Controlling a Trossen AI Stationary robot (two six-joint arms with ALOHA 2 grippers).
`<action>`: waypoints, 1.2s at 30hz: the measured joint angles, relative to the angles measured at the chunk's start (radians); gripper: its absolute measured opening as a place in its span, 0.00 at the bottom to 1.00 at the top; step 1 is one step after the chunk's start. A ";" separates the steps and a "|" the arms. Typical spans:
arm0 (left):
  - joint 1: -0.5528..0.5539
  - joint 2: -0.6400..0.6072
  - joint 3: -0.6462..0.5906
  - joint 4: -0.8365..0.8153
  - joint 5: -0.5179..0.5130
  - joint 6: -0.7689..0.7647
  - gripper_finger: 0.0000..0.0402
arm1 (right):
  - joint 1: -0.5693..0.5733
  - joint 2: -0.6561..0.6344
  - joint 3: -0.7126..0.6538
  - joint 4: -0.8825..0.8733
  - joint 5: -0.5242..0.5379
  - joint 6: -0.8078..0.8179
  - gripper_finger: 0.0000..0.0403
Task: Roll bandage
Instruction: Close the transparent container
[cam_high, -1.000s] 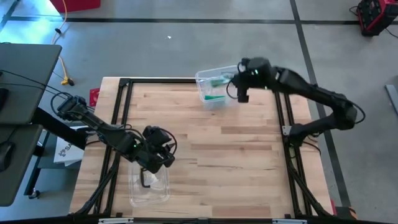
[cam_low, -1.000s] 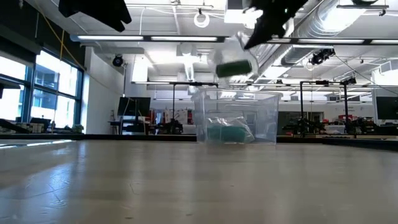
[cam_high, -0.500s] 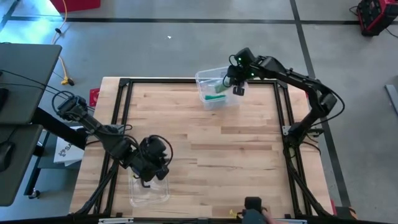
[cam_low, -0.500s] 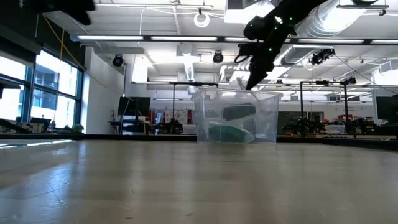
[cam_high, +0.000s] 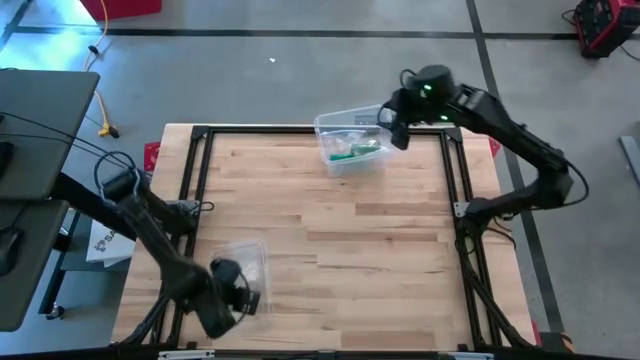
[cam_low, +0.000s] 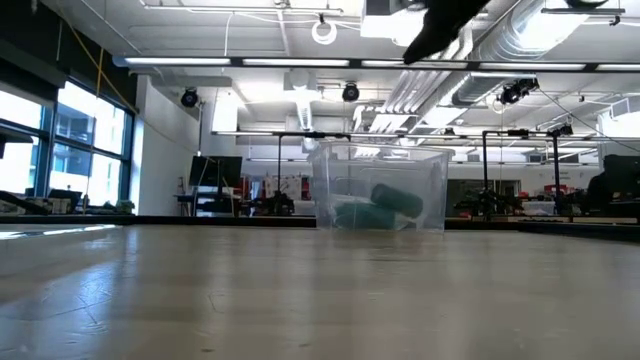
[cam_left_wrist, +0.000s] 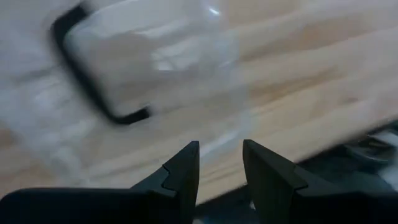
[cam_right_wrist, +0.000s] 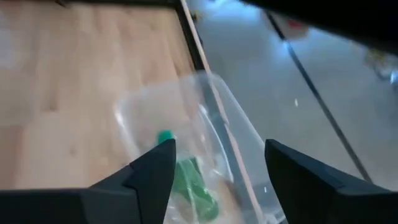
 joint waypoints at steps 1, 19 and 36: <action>-0.018 0.028 0.001 -0.007 0.013 -0.042 0.29 | 0.015 -0.029 -0.006 0.000 -0.010 0.001 0.59; 0.401 0.331 0.022 0.233 -0.177 1.002 0.15 | 0.438 -0.277 -0.384 -0.023 -0.190 0.041 0.59; 0.499 0.203 -0.165 0.373 -0.357 1.035 0.05 | 0.600 0.337 -0.459 0.546 0.016 -0.250 0.59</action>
